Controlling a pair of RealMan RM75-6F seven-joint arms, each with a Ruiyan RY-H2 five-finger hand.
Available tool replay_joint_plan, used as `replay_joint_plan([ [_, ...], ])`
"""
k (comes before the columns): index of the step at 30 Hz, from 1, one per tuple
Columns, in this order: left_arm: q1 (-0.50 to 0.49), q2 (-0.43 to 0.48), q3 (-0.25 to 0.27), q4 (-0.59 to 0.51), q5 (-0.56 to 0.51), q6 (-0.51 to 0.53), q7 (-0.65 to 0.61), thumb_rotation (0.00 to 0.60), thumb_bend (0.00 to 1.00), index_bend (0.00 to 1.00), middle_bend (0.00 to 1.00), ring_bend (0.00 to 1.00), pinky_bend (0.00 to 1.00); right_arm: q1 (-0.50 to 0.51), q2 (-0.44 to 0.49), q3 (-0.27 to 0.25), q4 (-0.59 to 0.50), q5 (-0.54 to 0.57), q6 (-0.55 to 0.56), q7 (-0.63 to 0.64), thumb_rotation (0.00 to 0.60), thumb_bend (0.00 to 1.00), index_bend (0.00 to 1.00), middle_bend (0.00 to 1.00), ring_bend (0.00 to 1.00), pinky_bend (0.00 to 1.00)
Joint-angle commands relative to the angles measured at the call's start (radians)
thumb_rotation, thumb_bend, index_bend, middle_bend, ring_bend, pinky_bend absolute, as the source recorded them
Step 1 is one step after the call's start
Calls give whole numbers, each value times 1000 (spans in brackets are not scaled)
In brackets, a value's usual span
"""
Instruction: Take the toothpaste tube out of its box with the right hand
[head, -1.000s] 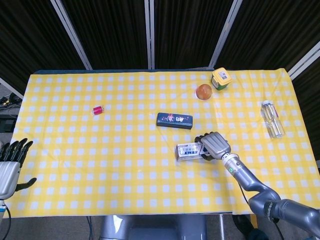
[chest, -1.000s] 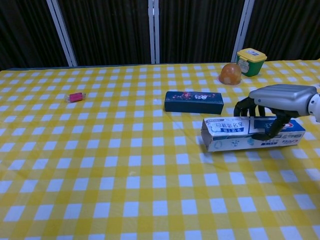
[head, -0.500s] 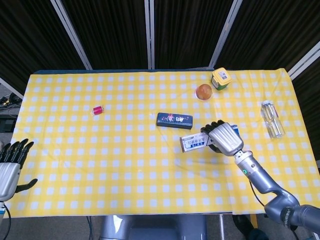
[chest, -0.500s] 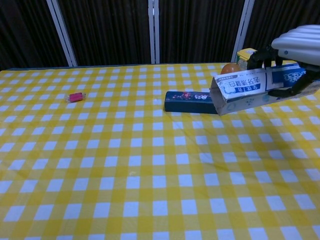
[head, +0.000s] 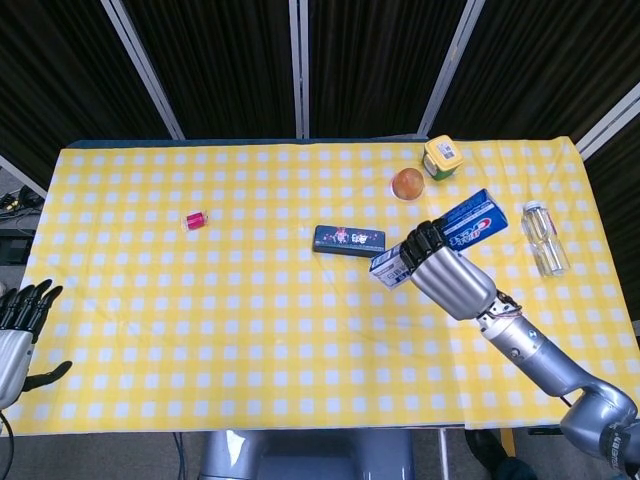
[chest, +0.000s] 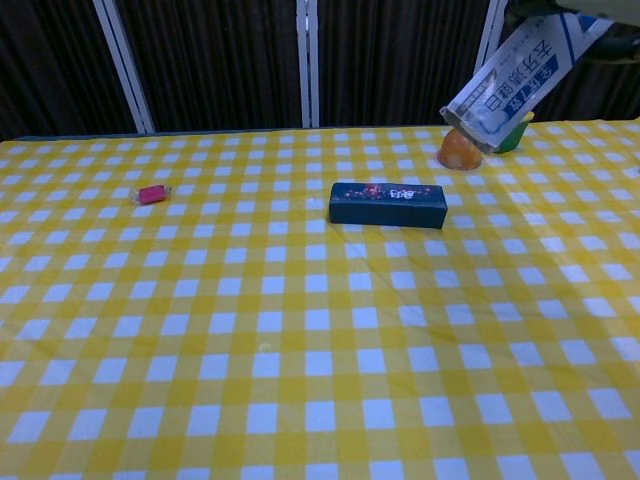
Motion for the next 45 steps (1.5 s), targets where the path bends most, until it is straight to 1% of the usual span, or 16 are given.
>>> replay_joint_plan([
  [1,0,3,1,0,2,0,-6,600,0,0,0,0,0,2,71,39,-78,-55,-6,-201,600,335,397,385,320,377],
  [8,-3,2,3,1,3,-7,-1,600,0,0,0,0,0,-2,95,49,-106,-89,-8,-296,600,352,397,375,297,317],
  [11,-2,0,4,0,3,-7,2,600,0,0,0,0,0,-7,97,51,-112,-94,-11,-328,600,355,399,375,294,313],
  [17,-1,1,4,-2,4,-5,2,600,0,0,0,0,0,-24,91,54,-119,-70,-1,-324,600,359,402,380,294,314],
  [20,-2,1,4,-1,2,-7,2,600,0,0,0,0,0,-41,82,47,-122,-35,7,-281,600,360,410,381,294,314],
  [23,-2,1,4,-2,2,-8,3,600,0,0,0,0,0,-66,57,36,-134,48,8,-186,600,364,421,382,294,314],
  [25,-2,0,4,-3,2,-8,5,600,0,0,0,0,0,-81,33,24,-146,122,-6,-96,600,364,422,382,294,314],
  [27,-2,-1,4,-2,0,-9,8,600,0,0,0,0,0,-91,10,5,-155,191,-38,-15,600,365,422,383,294,316],
  [28,-3,-2,5,-3,0,-10,10,600,0,0,0,0,0,-92,1,-2,-154,208,-50,3,600,366,422,383,293,317],
  [34,-5,-9,4,-1,-9,-18,23,600,0,0,0,0,0,-92,-92,-48,-116,278,-107,64,600,369,422,383,294,325],
  [39,-10,-12,0,1,-21,-26,26,600,0,0,0,0,0,-86,-160,-77,-85,295,-130,57,600,367,412,381,293,326],
  [40,-10,-12,-1,1,-22,-28,26,600,0,0,0,0,0,-86,-170,-81,-82,299,-134,55,600,361,388,370,293,326],
  [42,-11,-11,-2,2,-25,-29,24,600,0,0,0,0,0,-86,-189,-91,-80,307,-139,45,600,294,283,314,265,306],
  [43,-11,-11,-2,3,-27,-29,23,600,0,0,0,0,0,-87,-195,-95,-81,312,-141,43,600,220,188,250,213,278],
  [44,-12,-10,-3,3,-28,-29,22,600,0,0,0,0,0,-88,-198,-98,-85,322,-146,42,600,132,95,173,138,243],
  [45,-12,-10,-4,3,-30,-30,20,600,0,0,0,0,0,-90,-197,-103,-100,351,-161,42,600,82,49,124,89,223],
])
